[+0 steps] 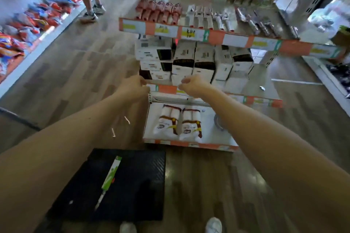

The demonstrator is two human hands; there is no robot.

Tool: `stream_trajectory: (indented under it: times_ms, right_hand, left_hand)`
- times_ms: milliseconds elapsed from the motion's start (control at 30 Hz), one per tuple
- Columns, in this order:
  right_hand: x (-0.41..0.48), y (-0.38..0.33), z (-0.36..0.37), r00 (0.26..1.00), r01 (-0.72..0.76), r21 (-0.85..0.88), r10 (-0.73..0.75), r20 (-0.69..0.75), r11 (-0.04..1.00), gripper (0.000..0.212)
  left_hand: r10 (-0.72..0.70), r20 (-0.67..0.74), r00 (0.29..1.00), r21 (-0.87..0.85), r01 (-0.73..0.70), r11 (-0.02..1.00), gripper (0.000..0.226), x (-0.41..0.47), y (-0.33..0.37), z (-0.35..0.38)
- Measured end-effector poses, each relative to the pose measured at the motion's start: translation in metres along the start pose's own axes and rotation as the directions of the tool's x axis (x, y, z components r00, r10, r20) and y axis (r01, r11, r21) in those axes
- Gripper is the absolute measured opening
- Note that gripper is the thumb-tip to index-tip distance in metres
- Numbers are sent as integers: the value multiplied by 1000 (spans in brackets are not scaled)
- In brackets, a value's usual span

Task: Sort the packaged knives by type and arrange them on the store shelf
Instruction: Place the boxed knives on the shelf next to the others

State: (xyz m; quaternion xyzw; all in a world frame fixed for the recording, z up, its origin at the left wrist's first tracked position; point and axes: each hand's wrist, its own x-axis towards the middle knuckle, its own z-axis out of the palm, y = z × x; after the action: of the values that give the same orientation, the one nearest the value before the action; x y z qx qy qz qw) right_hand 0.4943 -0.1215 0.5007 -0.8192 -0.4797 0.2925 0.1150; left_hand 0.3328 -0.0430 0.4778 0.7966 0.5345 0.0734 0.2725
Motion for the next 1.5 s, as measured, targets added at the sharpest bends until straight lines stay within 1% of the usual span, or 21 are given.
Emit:
stream_trajectory:
  times_ms: [67,167,267,300,367,467,533,600,667,733,833,933,1100,1233,1367,1500]
  right_hand:
    - [-1,-14,25,999,-41,30,42,-9,999,40]
    - [-5,-34,59,997,-77,68,76,14,995,42]
    - [-1,-50,92,996,-70,-12,71,47,997,41]
    - [2,-54,104,996,-70,-15,71,58,997,40]
    - [9,-59,131,993,-64,-5,64,102,998,39]
    - [22,-61,175,982,-28,-69,40,186,997,39]
    - [30,-59,208,967,-18,-69,35,254,997,40]
    - [38,-54,246,950,3,-63,16,311,998,42]
    - [46,-48,286,939,23,-66,1,343,998,40]
    - [56,-40,329,930,24,-78,6,368,997,37]
    - [73,-28,395,915,62,-116,-10,404,991,38]
    - [102,-9,468,901,73,-130,-9,433,989,39]
    - [137,30,594,894,-6,-89,45,445,996,38]
    - [151,71,674,887,-94,-42,103,449,995,35]
    - [154,101,728,888,-151,0,136,438,988,40]
    - [168,115,754,921,-161,59,128,369,985,42]
  left_hand:
    - [-4,42,999,-26,5,1000,32,-2,-29,-3]
    - [-12,94,996,-87,20,996,26,-8,-62,-3]
    - [-37,151,988,-81,50,995,26,-10,-95,4]
    - [-40,165,985,-90,56,994,25,-11,-108,7]
    - [-73,187,980,-98,92,991,22,-16,-134,15]
    - [-146,210,967,-23,154,988,19,-30,-181,31]
    - [-232,219,948,-6,239,971,20,-40,-218,50]
    - [-315,218,924,22,318,948,28,-47,-254,73]
    - [-376,215,901,45,375,926,31,-51,-288,102]
    - [-407,225,885,55,406,912,31,-52,-317,132]
    - [-436,249,865,79,430,899,29,-50,-358,181]
    - [-486,218,846,100,476,874,30,-40,-409,240]
    - [-538,211,816,143,519,843,35,-36,-489,342]
    - [-563,223,796,200,528,825,42,-38,-547,411]
    - [-614,226,756,218,575,788,53,-43,-585,460]
    - [-660,245,711,227,619,752,61,-39,-606,495]
